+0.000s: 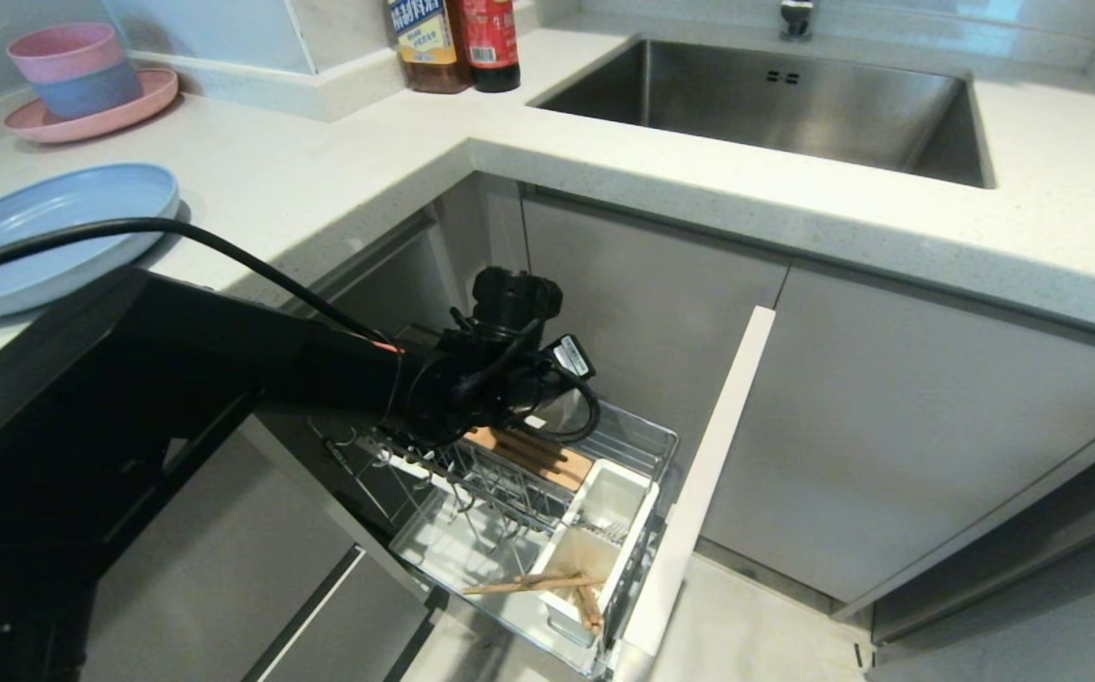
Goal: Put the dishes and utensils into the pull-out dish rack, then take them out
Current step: Take the bowl out of the cupboard
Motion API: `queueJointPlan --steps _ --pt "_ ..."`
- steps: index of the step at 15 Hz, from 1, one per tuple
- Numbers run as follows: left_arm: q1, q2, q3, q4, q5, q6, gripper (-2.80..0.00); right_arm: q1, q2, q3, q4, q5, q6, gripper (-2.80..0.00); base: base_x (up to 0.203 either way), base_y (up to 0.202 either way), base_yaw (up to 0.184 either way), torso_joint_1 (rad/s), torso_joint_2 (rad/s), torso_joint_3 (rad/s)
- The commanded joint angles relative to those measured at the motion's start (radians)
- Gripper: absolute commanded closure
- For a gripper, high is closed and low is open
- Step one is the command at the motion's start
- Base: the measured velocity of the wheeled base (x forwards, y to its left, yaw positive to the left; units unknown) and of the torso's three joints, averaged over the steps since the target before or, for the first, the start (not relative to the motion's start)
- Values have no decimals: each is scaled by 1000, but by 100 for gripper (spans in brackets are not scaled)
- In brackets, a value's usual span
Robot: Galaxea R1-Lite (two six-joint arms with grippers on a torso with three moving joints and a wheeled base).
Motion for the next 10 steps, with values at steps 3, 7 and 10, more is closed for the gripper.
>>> queueJointPlan --steps 3,7,10 --pt "-2 -56 7 1 2 -7 0 0 0 2 0 0 0 0 0 0 0 0 0 0" --pt "-23 -165 42 3 1 -10 0 0 0 2 0 0 0 0 0 0 0 0 0 0" --pt "-46 -237 65 10 2 -11 0 0 0 1 0 0 0 0 0 0 0 0 0 0"
